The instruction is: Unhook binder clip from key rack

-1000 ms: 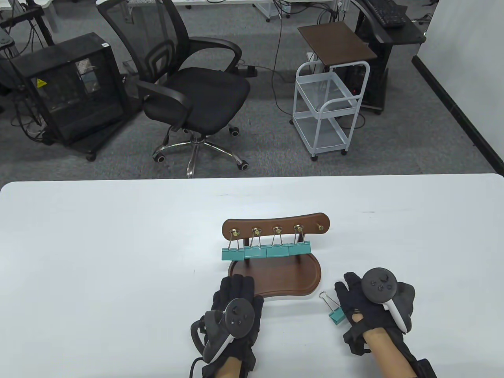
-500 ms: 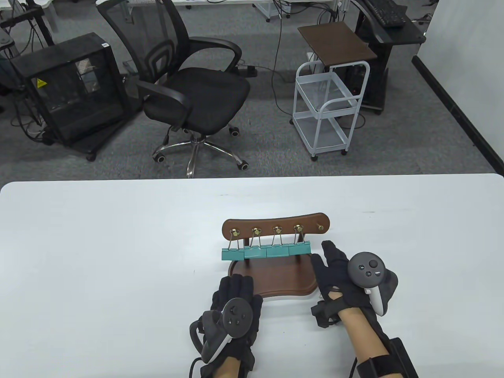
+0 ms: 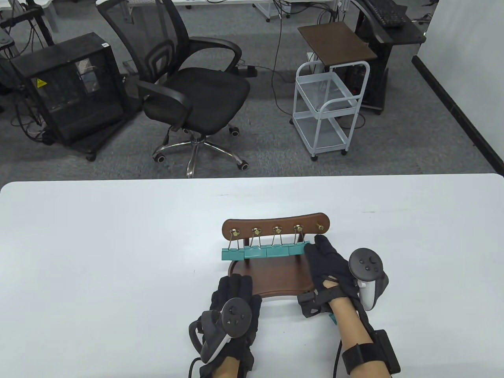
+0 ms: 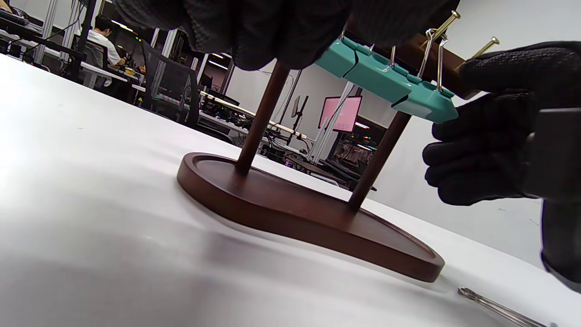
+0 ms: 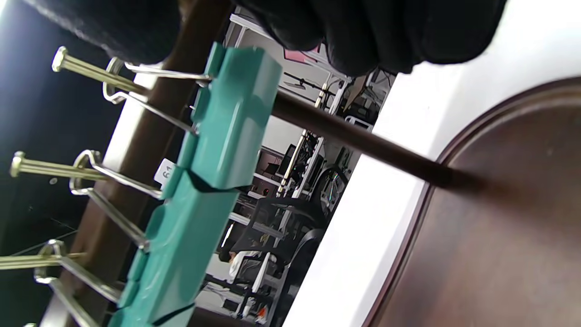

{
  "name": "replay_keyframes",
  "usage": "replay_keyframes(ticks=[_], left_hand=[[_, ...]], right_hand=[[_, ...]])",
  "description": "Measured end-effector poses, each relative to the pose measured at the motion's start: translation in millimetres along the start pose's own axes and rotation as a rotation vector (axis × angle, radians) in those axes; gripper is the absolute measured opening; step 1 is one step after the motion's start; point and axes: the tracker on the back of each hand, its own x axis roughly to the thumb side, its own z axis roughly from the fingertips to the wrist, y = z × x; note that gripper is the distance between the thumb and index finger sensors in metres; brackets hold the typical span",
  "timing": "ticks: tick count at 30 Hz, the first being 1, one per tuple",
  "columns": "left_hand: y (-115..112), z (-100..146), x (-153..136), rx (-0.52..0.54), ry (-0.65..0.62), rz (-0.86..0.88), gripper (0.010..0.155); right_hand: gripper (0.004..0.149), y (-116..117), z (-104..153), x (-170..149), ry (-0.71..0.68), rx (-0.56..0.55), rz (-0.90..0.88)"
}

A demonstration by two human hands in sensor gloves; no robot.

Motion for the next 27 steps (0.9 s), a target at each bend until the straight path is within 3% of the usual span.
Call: replay_keyframes(ticks=[11, 27], left_hand=[[0.2, 0.3, -0.4, -0.001, -0.001, -0.001, 0.061], [0.4, 0.8, -1.2, 0.003, 0.0, 0.01, 0.061]], right_hand=[[0.071, 8.5, -9.3, -10.0, 0.096, 0.139, -0.215], [0.059, 6.6, -11.7, -10.8, 0.096, 0.159, -0.239]])
